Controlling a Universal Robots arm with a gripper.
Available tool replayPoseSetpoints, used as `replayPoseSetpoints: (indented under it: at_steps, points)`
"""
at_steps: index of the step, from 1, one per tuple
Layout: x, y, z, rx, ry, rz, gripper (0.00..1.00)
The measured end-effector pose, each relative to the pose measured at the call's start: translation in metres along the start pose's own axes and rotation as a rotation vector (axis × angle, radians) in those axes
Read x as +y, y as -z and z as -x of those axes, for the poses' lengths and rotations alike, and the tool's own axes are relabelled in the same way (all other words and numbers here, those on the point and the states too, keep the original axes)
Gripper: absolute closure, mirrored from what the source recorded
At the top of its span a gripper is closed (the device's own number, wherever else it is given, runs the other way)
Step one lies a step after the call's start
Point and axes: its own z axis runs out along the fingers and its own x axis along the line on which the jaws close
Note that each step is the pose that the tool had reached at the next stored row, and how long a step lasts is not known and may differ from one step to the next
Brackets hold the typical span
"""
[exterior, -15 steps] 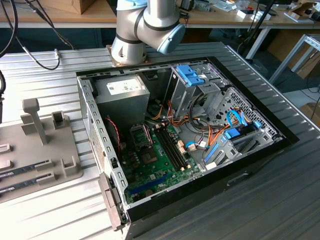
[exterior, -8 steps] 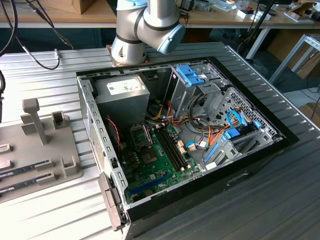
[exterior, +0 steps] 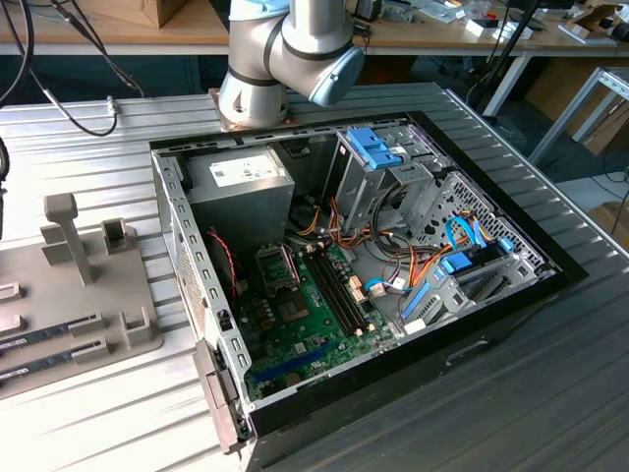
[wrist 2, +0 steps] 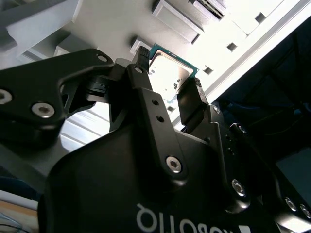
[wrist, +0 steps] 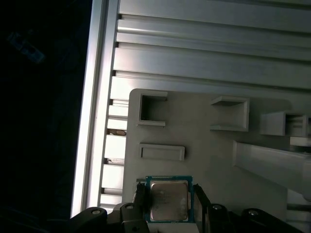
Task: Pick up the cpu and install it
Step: 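Pick up the cpu and move it towards the insertion slot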
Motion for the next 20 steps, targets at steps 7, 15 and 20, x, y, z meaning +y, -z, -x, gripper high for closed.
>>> replayPoseSetpoints:
  at_steps: [7, 15, 20]
  points:
    - [0.0001, 0.0032, 0.0001, 0.0, 0.0, 0.0001, 0.53]
    - [0.0003, 0.0076, 0.0002, -0.0001, 0.0, 0.0003, 0.53]
    - [0.0003, 0.0096, 0.0002, -0.0001, 0.0, 0.0003, 0.53]
